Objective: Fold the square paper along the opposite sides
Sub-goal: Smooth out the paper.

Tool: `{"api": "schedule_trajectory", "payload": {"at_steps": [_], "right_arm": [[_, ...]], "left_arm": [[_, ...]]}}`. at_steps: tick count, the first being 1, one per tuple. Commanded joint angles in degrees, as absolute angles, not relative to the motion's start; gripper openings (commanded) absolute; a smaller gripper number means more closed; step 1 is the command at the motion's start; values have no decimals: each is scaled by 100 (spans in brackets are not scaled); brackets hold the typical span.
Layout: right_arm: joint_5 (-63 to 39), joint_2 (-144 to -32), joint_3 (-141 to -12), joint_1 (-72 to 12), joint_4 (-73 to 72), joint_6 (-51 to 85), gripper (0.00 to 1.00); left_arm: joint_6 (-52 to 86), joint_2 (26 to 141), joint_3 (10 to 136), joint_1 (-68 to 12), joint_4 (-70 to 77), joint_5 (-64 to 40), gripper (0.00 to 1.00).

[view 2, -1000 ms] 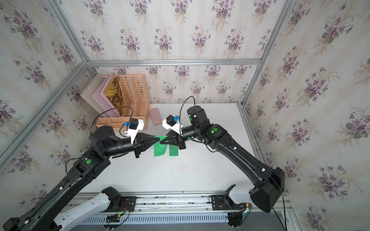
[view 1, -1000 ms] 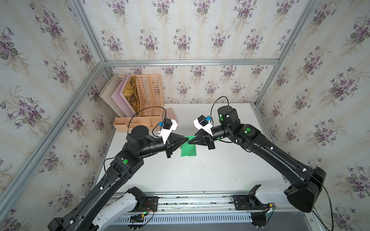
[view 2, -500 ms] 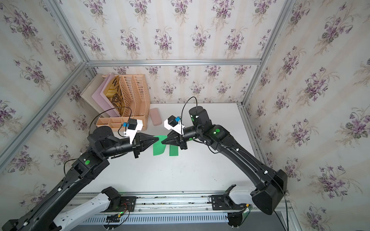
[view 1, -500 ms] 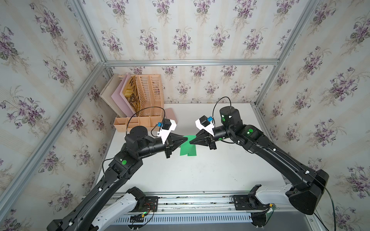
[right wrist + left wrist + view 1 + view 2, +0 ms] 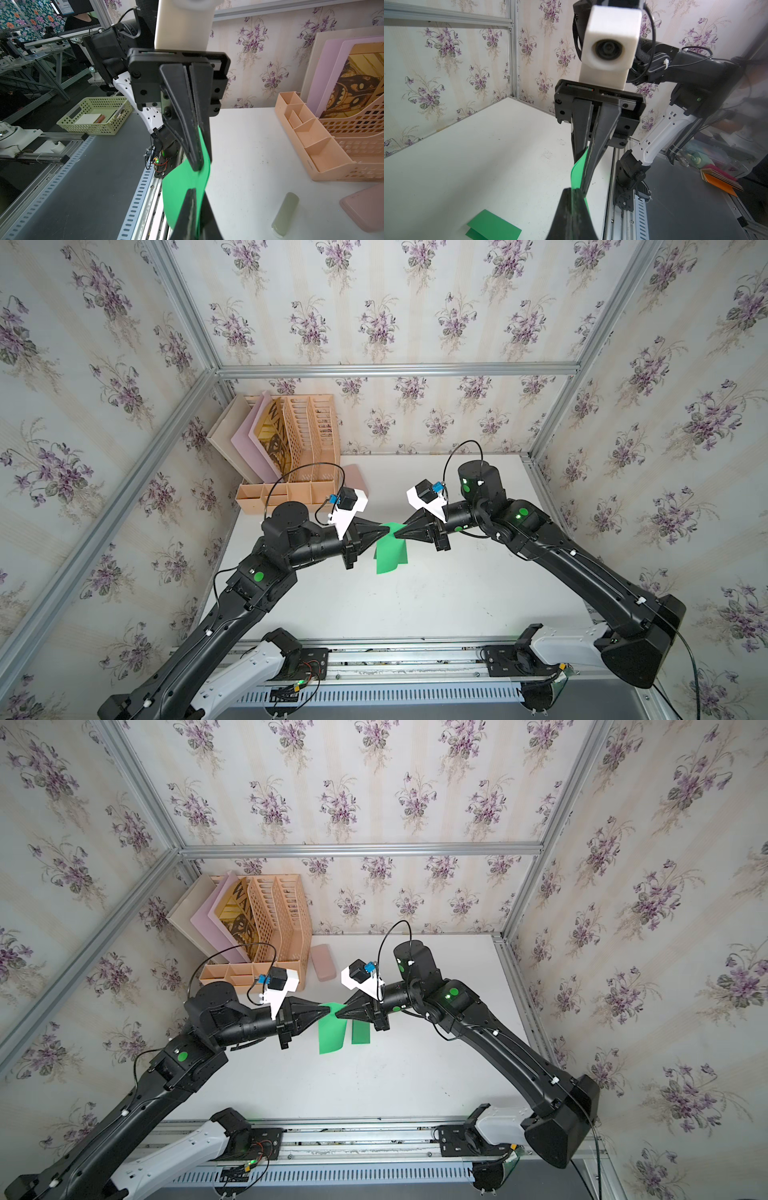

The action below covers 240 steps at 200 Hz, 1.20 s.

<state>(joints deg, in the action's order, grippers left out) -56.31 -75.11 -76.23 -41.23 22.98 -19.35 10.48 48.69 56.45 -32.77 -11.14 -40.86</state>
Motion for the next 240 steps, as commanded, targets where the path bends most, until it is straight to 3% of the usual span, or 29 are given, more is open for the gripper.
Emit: {"api": "schedule_trajectory", "payload": {"at_steps": [1,54,79,103,134,142,162,210,223,240], "right_arm": [[-5636,-7497,-7644,-4121,2285,-1925,0],[-5507,-7454,-7548,-4122,2239,-1859,0],[-5623,-7417,-7394,-4122,1982,-1721,23],[-5916,-7542,-7453,-4122,1858,-1611,33],[-6238,-7686,-7532,-4123,1773,-1511,32],[-6270,-7698,-7519,-4125,1749,-1499,26],[-6293,-7712,-7493,-4129,1733,-1468,0],[-6302,-7581,-7298,-4123,1543,-1374,0],[-6278,-7554,-7240,-4122,1459,-1332,14],[-6275,-7541,-7173,-4122,1358,-1270,16]], "left_arm": [[997,4852,5643,-3273,-1055,-4113,0],[984,4789,5663,-3278,-1072,-4077,0],[1003,4777,5712,-3277,-1072,-4121,0],[1019,4800,5713,-3277,-1050,-4188,0],[1037,4805,5709,-3274,-1015,-4203,0],[1036,4796,5704,-3279,-1010,-4201,0],[1037,4768,5713,-3278,-1002,-4184,0],[1022,4742,5763,-3274,-985,-4120,0],[1027,4750,5789,-3277,-980,-4127,0],[1036,4755,5825,-3278,-969,-4158,0]]}}
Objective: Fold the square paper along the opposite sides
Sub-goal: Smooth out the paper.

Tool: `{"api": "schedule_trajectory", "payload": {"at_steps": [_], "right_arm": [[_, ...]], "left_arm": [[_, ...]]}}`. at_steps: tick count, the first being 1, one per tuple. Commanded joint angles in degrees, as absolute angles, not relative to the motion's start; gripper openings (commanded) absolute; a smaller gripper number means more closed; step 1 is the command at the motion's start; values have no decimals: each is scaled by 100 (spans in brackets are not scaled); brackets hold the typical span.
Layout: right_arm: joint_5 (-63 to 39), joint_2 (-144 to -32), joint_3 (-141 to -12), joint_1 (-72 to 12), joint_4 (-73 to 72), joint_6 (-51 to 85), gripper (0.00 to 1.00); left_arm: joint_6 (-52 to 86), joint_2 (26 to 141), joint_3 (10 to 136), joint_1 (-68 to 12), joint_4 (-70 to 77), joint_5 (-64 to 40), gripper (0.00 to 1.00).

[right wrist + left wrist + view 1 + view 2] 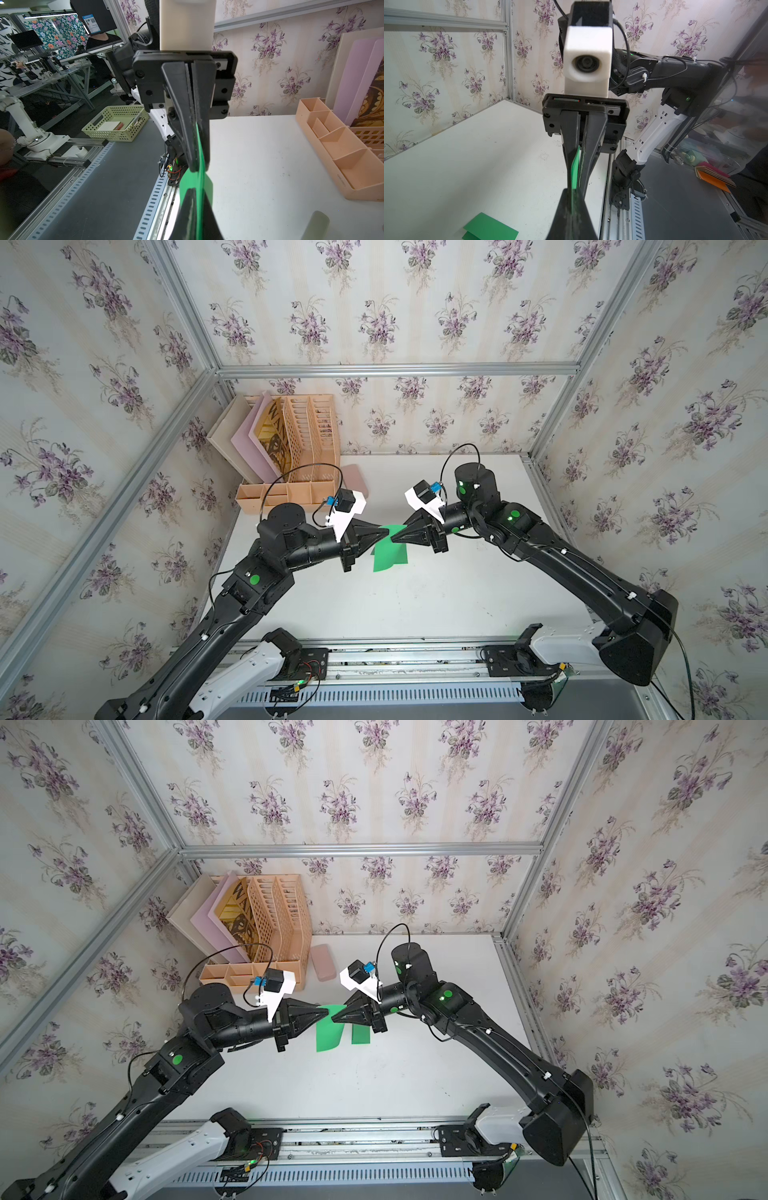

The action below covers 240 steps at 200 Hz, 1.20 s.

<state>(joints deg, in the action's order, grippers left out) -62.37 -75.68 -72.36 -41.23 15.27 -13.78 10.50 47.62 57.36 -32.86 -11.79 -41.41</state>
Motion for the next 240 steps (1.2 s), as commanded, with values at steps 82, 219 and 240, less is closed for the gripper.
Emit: {"api": "schedule_trajectory", "payload": {"at_steps": [82,219,240], "right_arm": [[-6298,-7532,-7068,-4122,1200,-1134,13],[-6361,-7405,-6716,-4126,726,-903,18],[-6387,-7407,-6663,-4123,650,-862,0]], "left_arm": [[1085,4757,5870,-3271,-915,-4179,0],[1028,4680,6012,-3279,-913,-4014,0],[1033,4682,6038,-3278,-897,-4007,0]]}}
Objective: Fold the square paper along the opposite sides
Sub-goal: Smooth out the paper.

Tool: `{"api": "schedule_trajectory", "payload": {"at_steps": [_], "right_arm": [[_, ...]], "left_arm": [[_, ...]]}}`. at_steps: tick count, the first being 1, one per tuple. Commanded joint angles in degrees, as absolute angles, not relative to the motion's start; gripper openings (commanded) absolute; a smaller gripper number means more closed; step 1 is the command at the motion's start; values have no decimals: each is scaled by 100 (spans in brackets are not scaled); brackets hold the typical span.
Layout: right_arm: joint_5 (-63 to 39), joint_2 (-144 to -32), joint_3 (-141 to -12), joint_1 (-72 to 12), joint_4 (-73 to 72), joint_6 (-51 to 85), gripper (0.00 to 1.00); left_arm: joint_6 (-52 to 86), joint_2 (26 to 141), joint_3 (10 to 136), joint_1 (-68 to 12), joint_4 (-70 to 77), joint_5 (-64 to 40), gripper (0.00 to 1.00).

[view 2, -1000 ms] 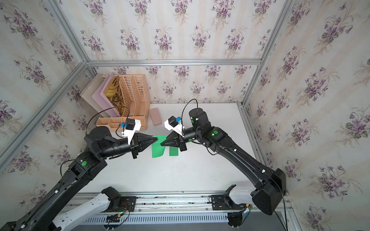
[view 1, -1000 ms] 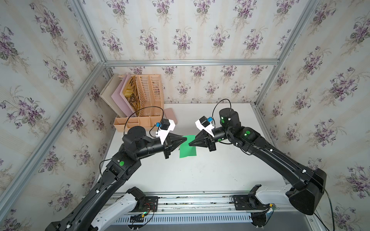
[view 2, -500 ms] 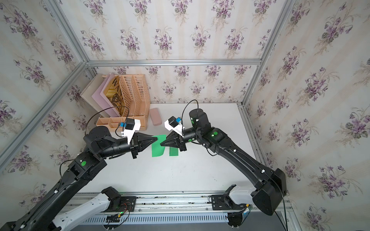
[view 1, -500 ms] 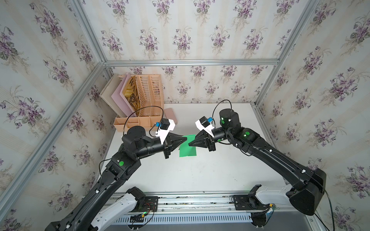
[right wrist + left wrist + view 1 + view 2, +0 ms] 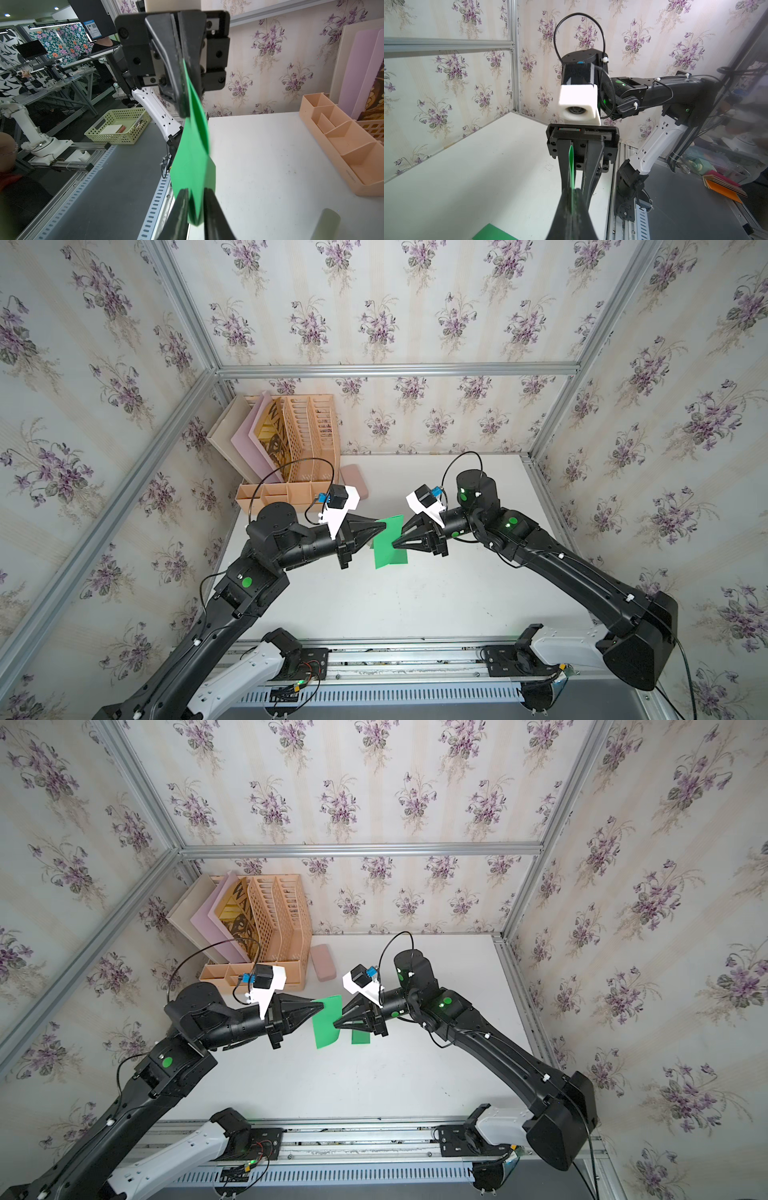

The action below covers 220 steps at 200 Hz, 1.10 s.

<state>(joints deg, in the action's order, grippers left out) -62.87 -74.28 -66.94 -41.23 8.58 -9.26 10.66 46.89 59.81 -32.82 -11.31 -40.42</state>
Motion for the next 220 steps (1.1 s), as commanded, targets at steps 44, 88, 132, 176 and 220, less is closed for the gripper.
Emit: {"api": "schedule_trajectory", "payload": {"at_steps": [44,88,132,176,220], "right_arm": [[-6408,-7383,-6596,-4131,574,-809,13],[-6478,-7393,-6507,-4131,436,-731,0],[-6498,-7365,-6418,-4131,291,-635,18],[-6548,-7410,-6415,-4130,238,-598,0],[-6529,-7366,-6361,-4133,215,-571,18]], "left_arm": [[1037,4653,6050,-3279,-875,-3992,0],[1055,4640,6056,-3281,-869,-3990,0],[1038,4621,6071,-3275,-856,-3973,0],[1039,4614,6070,-3279,-854,-3977,0],[1034,4596,6072,-3278,-861,-3964,0]]}}
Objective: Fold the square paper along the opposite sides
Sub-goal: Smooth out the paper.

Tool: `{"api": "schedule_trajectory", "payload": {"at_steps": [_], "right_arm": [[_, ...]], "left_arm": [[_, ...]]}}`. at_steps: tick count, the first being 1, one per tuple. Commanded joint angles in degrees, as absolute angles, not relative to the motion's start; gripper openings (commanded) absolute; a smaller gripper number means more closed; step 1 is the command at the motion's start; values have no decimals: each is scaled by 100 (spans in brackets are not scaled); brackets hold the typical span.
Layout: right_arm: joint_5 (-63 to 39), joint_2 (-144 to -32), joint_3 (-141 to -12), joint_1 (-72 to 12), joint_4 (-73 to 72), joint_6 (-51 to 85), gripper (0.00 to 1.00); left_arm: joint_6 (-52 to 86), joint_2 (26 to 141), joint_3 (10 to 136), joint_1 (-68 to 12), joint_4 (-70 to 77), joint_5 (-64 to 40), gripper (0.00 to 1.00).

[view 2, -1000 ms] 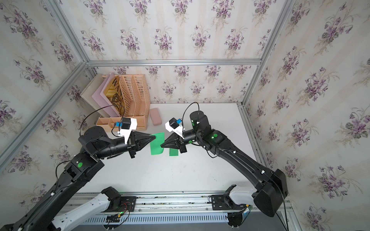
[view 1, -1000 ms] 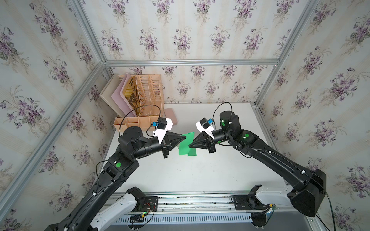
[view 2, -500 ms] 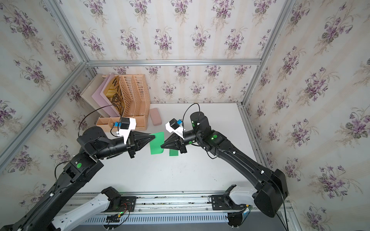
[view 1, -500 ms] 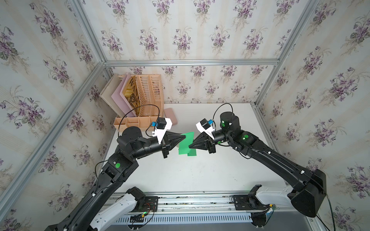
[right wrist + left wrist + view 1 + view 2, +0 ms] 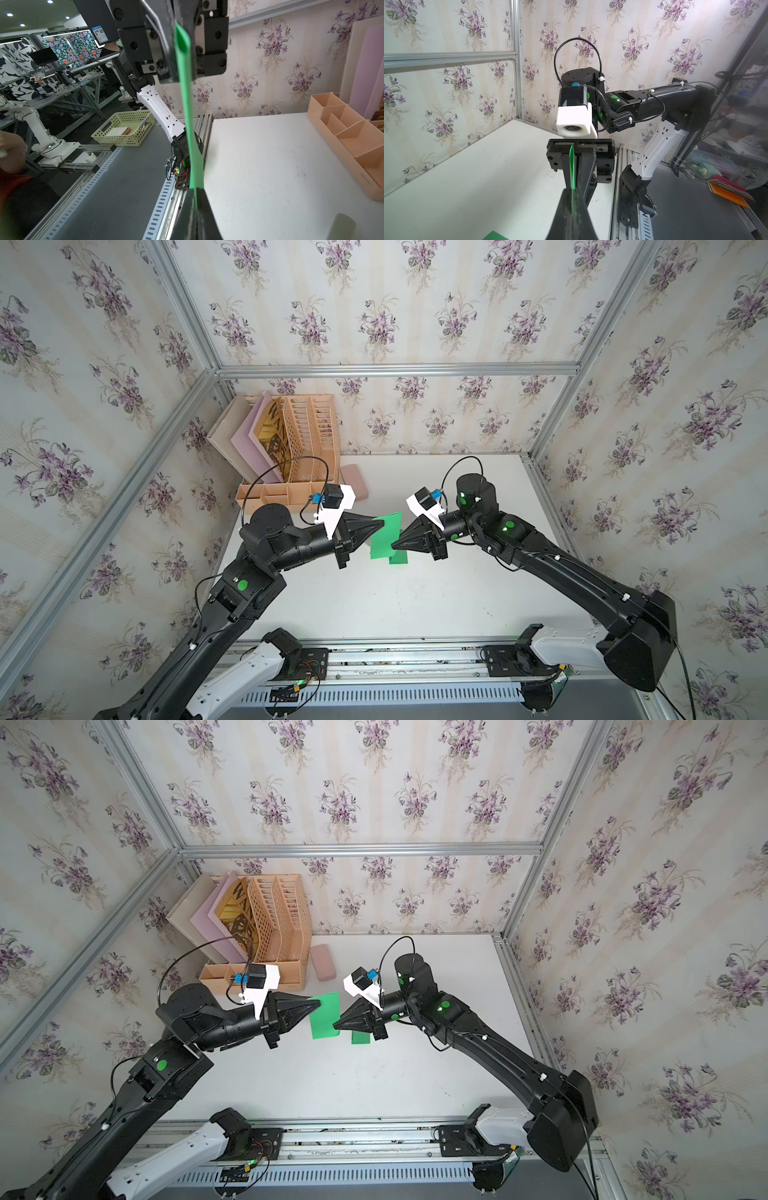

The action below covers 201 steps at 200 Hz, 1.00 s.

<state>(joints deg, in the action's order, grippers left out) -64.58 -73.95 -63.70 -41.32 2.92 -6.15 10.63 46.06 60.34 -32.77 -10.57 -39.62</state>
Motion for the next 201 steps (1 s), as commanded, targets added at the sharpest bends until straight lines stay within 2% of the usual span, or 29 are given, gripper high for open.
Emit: {"api": "schedule_trajectory", "payload": {"at_steps": [1,22,35,45,80,94,110,115,128,168,185,201], "right_arm": [[-6530,-7366,-6358,-4132,217,-571,19],[-6543,-7396,-6346,-4133,190,-543,20],[-6565,-7418,-6345,-4140,185,-530,11],[-6556,-7427,-6337,-4140,187,-521,0],[-6523,-7356,-6301,-4144,253,-558,0],[-6498,-7339,-6273,-4140,253,-552,17],[-6493,-7352,-6245,-4140,215,-536,20],[-6502,-7363,-6240,-4139,210,-531,17],[-6497,-7391,-6240,-4137,200,-522,0],[-6486,-7374,-6207,-4146,221,-536,0],[-6483,-7374,-6200,-4150,222,-532,17],[-6477,-7383,-6179,-4148,215,-532,19]], "left_arm": [[1036,4596,6073,-3278,-861,-3964,0],[1055,4601,6073,-3272,-836,-3976,0],[1069,4599,6074,-3278,-839,-3984,0],[1072,4603,6082,-3278,-842,-3999,0],[1055,4582,6075,-3274,-845,-3964,0],[1052,4597,6099,-3276,-840,-3964,0],[1062,4611,6103,-3278,-835,-3977,0],[1063,4619,6106,-3278,-826,-3979,0],[1072,4631,6104,-3277,-818,-3998,0],[1064,4606,6103,-3278,-843,-3969,0],[1055,4614,6123,-3275,-835,-3968,0],[1062,4624,6134,-3280,-844,-3981,0]]}}
